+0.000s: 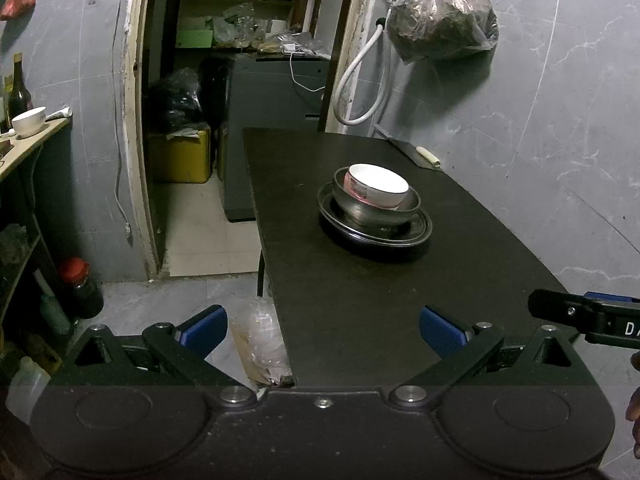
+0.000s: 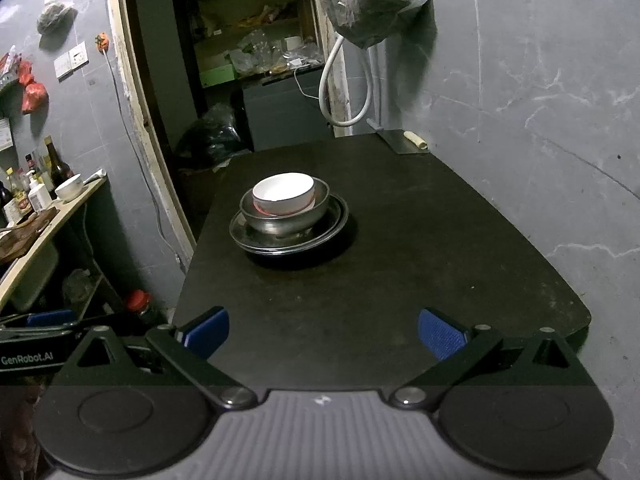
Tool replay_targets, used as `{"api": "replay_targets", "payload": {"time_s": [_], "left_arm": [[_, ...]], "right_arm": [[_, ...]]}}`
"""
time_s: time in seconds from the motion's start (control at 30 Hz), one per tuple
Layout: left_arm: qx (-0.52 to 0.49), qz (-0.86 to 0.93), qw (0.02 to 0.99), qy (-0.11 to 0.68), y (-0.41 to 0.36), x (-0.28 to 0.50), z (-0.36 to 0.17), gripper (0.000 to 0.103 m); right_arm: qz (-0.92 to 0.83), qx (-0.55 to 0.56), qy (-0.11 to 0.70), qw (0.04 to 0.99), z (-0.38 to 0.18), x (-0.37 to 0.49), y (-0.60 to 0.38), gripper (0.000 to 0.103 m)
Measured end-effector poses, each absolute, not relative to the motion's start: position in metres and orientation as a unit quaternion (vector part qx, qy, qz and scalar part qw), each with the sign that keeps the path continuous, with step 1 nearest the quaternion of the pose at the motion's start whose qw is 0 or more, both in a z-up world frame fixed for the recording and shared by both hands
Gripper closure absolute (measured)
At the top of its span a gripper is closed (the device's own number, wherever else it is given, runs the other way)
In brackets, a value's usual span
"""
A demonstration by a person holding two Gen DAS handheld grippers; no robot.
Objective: Organize plates and bowls
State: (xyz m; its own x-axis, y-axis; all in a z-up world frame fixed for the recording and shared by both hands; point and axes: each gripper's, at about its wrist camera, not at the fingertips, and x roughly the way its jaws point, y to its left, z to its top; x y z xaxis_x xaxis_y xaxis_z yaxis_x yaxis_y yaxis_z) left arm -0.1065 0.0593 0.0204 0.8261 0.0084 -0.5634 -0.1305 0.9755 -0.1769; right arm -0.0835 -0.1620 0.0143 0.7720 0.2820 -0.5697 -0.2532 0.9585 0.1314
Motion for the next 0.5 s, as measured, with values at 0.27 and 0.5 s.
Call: {"api": "replay_targets", "payload": {"time_s": [0.27,0.5], "left_arm": [[-0.104,0.037,0.950,0.292,0.0593,-0.1058,0.0200,0.001],[-0.105,0.038,0.950,0.293,0.0594,-0.1066,0.0198,0.001]], "right_arm": [[0.144,0.021,0.306,0.941,0.0134,-0.0817,-0.1604,0.000],[0.146,0.017,0.309,0.940,0.0124,-0.0807,-0.1596,0.000]]}}
